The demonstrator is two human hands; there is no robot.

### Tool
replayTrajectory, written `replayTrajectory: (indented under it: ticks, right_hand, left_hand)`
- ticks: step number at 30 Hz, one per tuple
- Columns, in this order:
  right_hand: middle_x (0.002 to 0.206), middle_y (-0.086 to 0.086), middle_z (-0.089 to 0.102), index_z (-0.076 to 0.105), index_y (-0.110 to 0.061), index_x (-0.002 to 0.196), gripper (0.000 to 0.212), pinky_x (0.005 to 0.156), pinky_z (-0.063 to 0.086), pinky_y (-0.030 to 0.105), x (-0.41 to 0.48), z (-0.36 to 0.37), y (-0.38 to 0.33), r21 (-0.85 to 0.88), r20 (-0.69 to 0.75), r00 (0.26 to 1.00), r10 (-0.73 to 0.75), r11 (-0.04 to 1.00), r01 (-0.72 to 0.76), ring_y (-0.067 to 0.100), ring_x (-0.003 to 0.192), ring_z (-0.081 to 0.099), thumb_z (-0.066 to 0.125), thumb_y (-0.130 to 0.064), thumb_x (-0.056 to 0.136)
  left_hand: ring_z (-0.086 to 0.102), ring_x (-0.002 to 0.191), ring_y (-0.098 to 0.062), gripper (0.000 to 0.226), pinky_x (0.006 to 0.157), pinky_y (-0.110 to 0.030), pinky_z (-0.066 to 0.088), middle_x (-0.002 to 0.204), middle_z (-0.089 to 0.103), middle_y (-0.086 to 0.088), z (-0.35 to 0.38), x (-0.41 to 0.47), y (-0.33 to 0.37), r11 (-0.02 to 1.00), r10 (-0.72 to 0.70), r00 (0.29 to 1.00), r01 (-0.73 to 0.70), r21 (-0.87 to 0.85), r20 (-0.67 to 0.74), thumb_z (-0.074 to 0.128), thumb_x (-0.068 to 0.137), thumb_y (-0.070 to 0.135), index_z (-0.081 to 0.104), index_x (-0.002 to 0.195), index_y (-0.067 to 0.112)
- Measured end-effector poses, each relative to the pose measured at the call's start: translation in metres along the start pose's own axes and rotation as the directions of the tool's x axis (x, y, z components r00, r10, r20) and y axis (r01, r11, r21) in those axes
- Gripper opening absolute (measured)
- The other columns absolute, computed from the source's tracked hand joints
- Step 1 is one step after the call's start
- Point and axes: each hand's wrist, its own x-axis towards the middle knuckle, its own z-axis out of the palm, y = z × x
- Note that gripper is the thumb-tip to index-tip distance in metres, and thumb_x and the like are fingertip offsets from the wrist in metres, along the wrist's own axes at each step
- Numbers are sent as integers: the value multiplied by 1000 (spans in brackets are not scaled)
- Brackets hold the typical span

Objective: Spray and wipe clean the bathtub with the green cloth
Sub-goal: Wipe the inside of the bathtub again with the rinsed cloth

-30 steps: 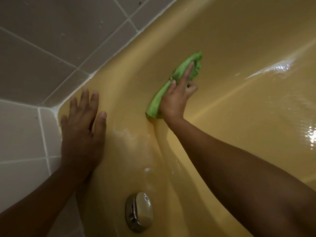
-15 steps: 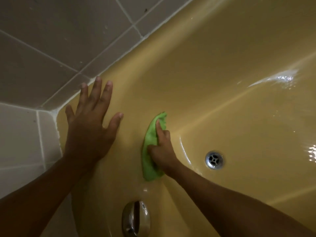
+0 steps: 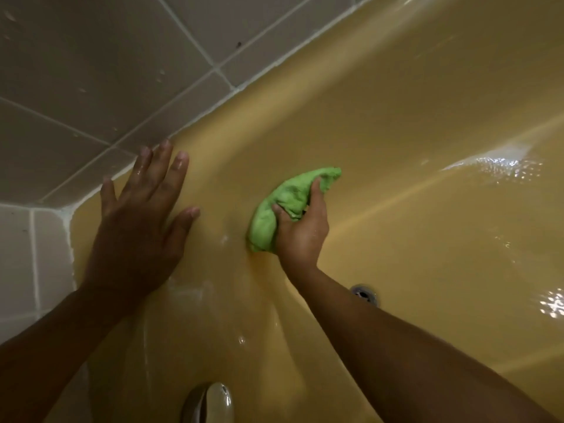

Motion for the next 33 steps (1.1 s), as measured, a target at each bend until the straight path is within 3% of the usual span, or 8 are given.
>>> replayTrajectory:
  ticks: [7, 10, 14, 20, 22, 25, 29, 33]
  right_hand:
    - [127, 26, 58, 6, -33, 163, 95, 100, 46, 38, 35, -34, 54, -357, 25, 905, 426, 849, -390, 41, 117, 60, 71, -25, 94]
    - [122, 18, 61, 33, -10, 151, 85, 95, 54, 42, 41, -45, 72, -204, -66, 801, 595, 778, -594, 36, 110, 64, 83, -15, 82]
    - [80, 11, 66, 62, -3, 84, 19, 52, 48, 32, 31, -77, 83, 199, 40, 539, 841, 522, -829, 23, 63, 62, 78, 5, 78]
    - [118, 12, 59, 67, -6, 123, 35, 97, 51, 37, 12, -120, 88, -370, -41, 971, 235, 899, -233, 26, 106, 60, 61, -13, 90]
    - [129, 8, 53, 62, -6, 135, 39, 108, 42, 36, 12, -125, 83, -345, 28, 993, 114, 934, -97, 22, 117, 52, 61, -11, 96]
    - [134, 2, 60, 65, -17, 134, 36, 108, 47, 40, 14, -123, 75, -65, 138, 940, 313, 950, -306, 20, 120, 57, 58, -15, 98]
    - [111, 12, 75, 71, -12, 122, 33, 102, 52, 55, 26, -122, 72, 466, 373, 720, 585, 554, -690, 34, 107, 69, 55, -21, 95]
    - [104, 15, 74, 79, -8, 93, 28, 106, 48, 47, 32, -116, 82, 685, 465, 605, 646, 170, -708, 33, 101, 68, 54, -17, 85]
  left_hand:
    - [15, 159, -21, 71, 117, -70, 22, 172, 19, -2, 2, 1, -2, 999, 12, 998, -15, -35, -69, 48, 99, 44, 26, 163, 23]
    - [17, 158, -20, 71, 116, -68, 23, 171, 21, -2, 4, 2, -3, 999, 23, 996, -27, -40, -88, 48, 98, 46, 27, 163, 24]
    - [16, 159, -20, 73, 117, -68, 20, 171, 20, -1, 4, 3, -2, 998, 4, 998, -8, -54, -65, 46, 97, 48, 26, 163, 25]
    - [11, 158, -16, 75, 117, -69, 17, 172, 16, 3, 2, 4, 1, 997, -28, 999, 25, -73, -47, 42, 96, 51, 23, 164, 27]
    - [9, 158, -14, 75, 117, -70, 17, 171, 15, 5, 3, 4, 2, 997, -29, 999, 26, -69, -46, 42, 96, 52, 21, 164, 28]
    - [9, 159, -14, 76, 118, -69, 16, 172, 13, 7, 4, 4, 1, 997, -36, 998, 33, -69, -44, 43, 96, 52, 20, 164, 28]
    - [11, 159, -17, 75, 118, -70, 16, 172, 16, 3, 3, 4, 3, 996, -43, 998, 40, -74, -44, 44, 96, 50, 22, 164, 28]
    - [9, 159, -15, 76, 119, -69, 14, 172, 14, 5, 2, 5, 2, 995, -55, 998, 52, -86, -26, 43, 96, 52, 20, 164, 29]
